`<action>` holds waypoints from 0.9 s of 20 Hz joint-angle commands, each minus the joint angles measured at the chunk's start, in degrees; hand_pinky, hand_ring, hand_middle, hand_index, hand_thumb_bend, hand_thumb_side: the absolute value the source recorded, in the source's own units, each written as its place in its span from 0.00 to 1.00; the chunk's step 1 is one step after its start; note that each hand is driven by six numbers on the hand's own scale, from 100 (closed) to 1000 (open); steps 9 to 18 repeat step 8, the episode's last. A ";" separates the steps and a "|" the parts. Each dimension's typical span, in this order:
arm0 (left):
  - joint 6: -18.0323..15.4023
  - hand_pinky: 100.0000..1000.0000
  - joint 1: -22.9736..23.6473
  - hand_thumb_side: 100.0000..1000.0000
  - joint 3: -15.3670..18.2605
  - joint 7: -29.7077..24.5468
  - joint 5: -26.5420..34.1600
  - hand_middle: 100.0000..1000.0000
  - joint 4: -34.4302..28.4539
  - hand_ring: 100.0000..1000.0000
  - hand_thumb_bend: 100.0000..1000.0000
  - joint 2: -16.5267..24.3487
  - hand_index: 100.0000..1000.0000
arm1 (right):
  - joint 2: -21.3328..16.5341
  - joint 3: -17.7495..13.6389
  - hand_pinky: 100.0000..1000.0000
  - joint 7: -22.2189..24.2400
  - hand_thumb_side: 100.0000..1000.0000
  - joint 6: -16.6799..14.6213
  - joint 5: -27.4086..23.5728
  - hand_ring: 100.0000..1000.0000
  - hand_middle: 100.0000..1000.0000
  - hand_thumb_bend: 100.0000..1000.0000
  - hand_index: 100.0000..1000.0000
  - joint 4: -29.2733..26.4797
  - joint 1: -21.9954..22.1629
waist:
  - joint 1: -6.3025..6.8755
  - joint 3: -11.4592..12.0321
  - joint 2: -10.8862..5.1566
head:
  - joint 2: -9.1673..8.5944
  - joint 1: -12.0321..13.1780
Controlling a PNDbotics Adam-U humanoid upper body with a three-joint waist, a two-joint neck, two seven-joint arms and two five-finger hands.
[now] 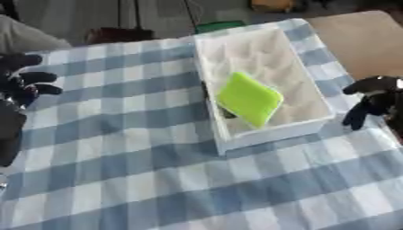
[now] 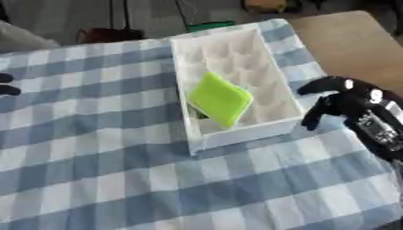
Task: Pick up objects on the table and place them in the box.
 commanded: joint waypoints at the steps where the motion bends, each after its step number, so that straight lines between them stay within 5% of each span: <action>1: 0.09 0.61 -0.35 0.88 0.21 -1.12 1.18 0.74 -1.24 0.68 0.23 0.50 0.82 | -1.47 -0.35 0.52 -0.08 0.69 -0.11 0.09 0.44 0.73 0.00 0.79 -0.35 -0.19 | -0.15 0.10 -1.07 | 0.12 0.29; 18: -0.09 0.61 -0.47 0.87 0.16 -2.64 2.27 0.74 -1.24 0.68 0.22 0.18 0.81 | -1.45 -0.44 0.52 -0.24 0.69 -0.05 0.09 0.44 0.73 0.00 0.79 -0.36 -0.21 | -0.10 0.17 -1.08 | -0.44 0.17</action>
